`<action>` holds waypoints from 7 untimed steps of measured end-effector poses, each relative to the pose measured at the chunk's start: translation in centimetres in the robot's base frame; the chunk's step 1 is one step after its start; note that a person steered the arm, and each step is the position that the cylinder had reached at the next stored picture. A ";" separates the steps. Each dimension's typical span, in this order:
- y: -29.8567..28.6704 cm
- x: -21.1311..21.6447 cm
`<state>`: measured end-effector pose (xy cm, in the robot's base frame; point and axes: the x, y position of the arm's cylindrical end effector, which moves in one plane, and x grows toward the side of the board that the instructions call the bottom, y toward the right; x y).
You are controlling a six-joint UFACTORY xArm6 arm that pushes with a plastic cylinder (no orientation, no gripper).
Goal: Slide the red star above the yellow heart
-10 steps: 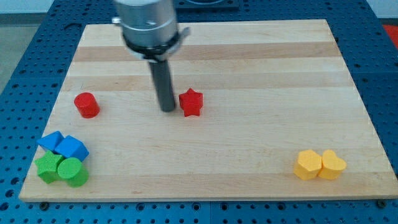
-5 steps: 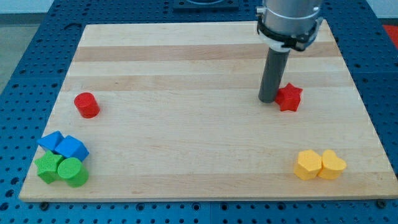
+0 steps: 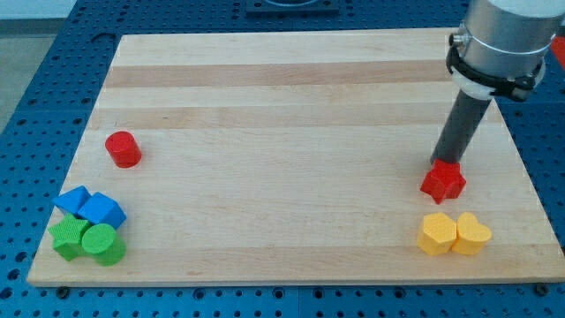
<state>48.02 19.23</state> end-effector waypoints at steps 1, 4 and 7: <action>-2.2 0.0; -2.0 3.4; -1.6 -0.8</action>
<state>47.23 17.63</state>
